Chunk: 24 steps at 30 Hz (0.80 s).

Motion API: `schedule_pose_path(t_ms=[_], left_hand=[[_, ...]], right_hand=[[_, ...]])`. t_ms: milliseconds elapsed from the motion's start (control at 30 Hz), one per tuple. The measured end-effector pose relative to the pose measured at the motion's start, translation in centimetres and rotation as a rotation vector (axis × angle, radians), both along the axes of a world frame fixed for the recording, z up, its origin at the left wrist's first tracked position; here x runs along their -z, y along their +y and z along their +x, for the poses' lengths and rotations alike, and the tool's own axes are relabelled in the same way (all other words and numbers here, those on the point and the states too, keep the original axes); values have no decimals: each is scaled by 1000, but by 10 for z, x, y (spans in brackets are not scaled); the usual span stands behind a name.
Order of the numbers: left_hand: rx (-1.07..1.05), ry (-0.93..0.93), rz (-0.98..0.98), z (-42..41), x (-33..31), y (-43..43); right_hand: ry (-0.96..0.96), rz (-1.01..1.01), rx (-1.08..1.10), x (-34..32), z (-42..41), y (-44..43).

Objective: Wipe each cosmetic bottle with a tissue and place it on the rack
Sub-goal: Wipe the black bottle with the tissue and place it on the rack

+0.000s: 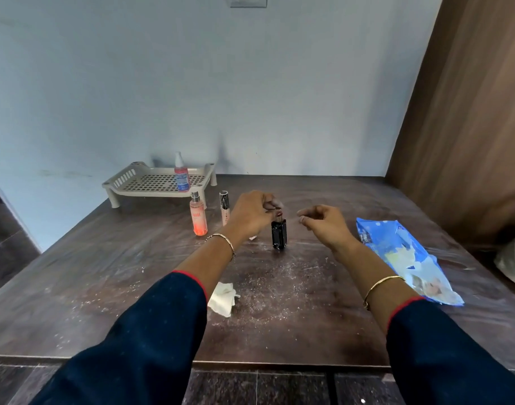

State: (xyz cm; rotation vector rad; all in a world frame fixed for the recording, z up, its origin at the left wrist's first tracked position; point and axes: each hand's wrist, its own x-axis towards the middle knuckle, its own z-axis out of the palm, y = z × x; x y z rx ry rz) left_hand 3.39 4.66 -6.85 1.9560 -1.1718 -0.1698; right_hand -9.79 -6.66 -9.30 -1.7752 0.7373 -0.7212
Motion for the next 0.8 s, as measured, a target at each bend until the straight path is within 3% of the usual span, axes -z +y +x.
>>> schedule_pose_path(t_ms=[133, 300, 500, 800], left_hand=[[-2, 109, -54, -3, 1, 27], [-54, 264, -152, 7, 1, 70], [-154, 329, -214, 35, 5, 116], [-219, 358, -179, 61, 6, 158]], right_hand=[[-132, 231, 79, -3, -9, 26], [-95, 266, 59, 13, -19, 70], [-35, 73, -83, 31, -5, 115], [328, -275, -274, 35, 20, 146]])
